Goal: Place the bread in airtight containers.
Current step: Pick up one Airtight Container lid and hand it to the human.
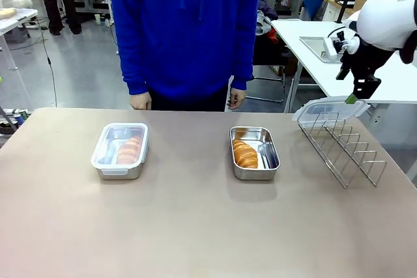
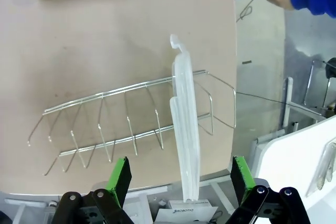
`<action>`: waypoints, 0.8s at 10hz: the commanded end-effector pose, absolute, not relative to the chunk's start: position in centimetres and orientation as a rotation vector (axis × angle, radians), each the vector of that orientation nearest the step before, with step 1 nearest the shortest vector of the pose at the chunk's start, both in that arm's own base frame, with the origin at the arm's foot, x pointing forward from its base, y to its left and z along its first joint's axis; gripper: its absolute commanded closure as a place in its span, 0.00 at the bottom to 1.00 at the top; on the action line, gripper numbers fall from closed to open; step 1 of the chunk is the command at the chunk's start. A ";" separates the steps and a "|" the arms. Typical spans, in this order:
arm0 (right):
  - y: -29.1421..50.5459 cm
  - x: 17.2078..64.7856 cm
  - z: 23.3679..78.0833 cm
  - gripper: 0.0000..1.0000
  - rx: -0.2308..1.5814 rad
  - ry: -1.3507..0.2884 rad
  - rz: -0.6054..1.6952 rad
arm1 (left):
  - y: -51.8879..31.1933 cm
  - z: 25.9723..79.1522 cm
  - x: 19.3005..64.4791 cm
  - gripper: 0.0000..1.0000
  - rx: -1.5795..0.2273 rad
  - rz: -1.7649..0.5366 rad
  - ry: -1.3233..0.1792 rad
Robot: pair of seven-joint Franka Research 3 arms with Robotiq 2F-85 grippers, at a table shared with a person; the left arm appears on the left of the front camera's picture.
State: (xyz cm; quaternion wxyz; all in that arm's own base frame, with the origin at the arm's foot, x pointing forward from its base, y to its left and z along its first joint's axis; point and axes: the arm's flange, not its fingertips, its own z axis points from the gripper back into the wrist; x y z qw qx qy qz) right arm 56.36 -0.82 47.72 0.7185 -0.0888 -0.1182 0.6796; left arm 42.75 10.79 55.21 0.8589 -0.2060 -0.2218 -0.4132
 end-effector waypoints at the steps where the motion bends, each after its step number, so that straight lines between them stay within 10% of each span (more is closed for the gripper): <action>1: -1.1 57.6 47.7 0.00 -0.210 -0.223 1.533 | 10.6 55.4 42.7 0.00 -0.447 -0.871 -0.474; 6: -1.0 60.4 43.8 0.00 -0.208 -0.197 1.571 | 10.6 55.4 42.7 0.00 -0.447 -0.871 -0.474; 7: -0.9 60.4 43.9 0.60 -0.245 -0.215 1.558 | 10.6 55.4 42.7 0.00 -0.447 -0.871 -0.474; 8: -0.9 60.4 44.0 0.60 -0.244 -0.224 1.561 | 10.6 55.4 42.7 0.00 -0.447 -0.871 -0.474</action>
